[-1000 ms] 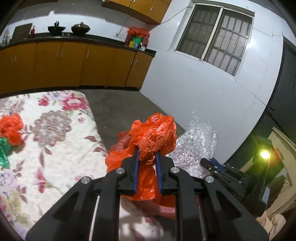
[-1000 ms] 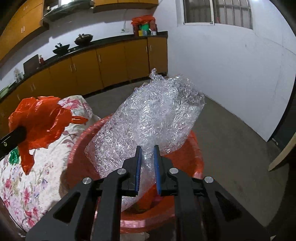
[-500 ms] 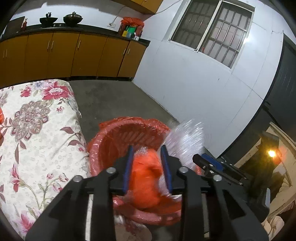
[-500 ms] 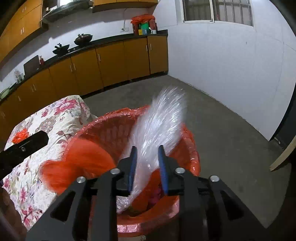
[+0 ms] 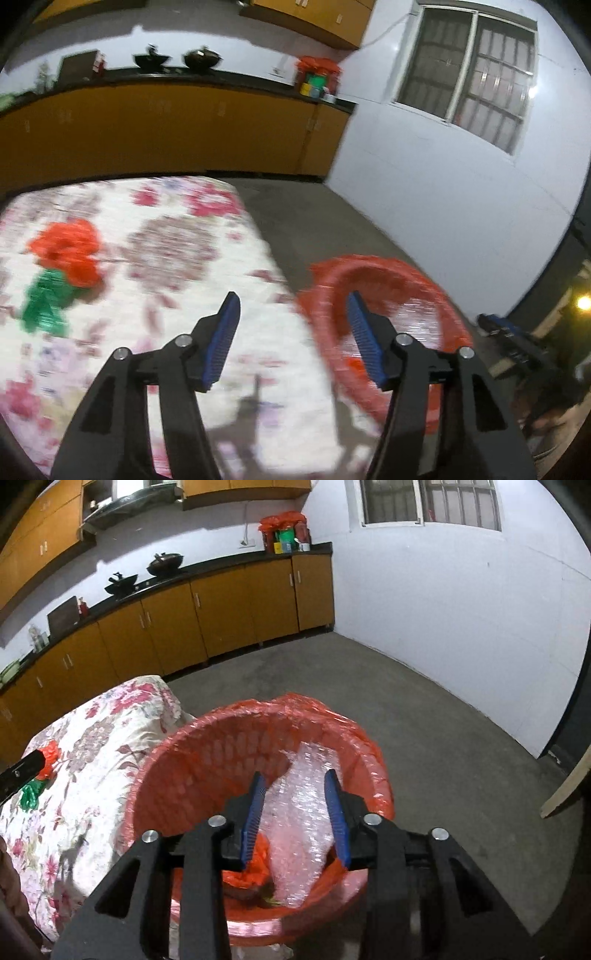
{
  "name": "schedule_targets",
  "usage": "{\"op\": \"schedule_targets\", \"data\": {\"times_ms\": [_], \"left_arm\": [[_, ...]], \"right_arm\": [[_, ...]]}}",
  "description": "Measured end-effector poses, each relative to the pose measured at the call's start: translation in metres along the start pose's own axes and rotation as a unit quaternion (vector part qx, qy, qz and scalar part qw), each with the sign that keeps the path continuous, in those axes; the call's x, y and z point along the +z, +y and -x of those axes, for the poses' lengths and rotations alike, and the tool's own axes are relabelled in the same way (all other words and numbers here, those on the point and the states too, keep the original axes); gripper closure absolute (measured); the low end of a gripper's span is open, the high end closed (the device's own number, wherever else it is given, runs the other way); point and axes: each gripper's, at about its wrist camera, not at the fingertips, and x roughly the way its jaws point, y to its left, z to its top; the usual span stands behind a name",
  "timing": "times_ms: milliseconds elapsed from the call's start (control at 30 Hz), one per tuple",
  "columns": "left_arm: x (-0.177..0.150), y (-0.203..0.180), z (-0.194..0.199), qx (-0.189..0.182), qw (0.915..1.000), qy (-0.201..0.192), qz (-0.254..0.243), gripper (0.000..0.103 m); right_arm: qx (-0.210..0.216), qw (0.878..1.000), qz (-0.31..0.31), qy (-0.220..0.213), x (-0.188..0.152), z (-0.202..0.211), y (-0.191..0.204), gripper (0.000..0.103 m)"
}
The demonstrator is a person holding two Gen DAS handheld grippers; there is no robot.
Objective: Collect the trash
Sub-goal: 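Open both grippers to drop the bubble wrap and red bag into the basket, then grasp a red bag with the right gripper while the left gripper reaches the green bag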
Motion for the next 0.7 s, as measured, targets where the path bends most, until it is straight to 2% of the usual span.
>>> {"op": "schedule_targets", "data": {"times_ms": [200,367,533,700], "left_arm": [[0.0,0.067,0.028,0.1,0.9948,-0.016,-0.003,0.041],[0.003,0.138,0.043,0.173,0.9837,-0.01,0.046,0.041],[0.005,0.179,0.035,0.199,0.9774,0.015,0.07,0.041],[0.0,0.195,0.011,0.199,0.9757,0.05,0.078,0.042]], "right_arm": [[0.045,0.998,0.032,-0.002,0.005,0.001,0.045,0.066],[0.093,0.994,0.064,0.005,0.004,-0.001,0.095,0.066],[0.142,0.986,0.091,0.013,0.002,-0.003,0.147,0.066],[0.175,0.977,0.12,0.016,0.001,-0.006,0.189,0.062]]}}
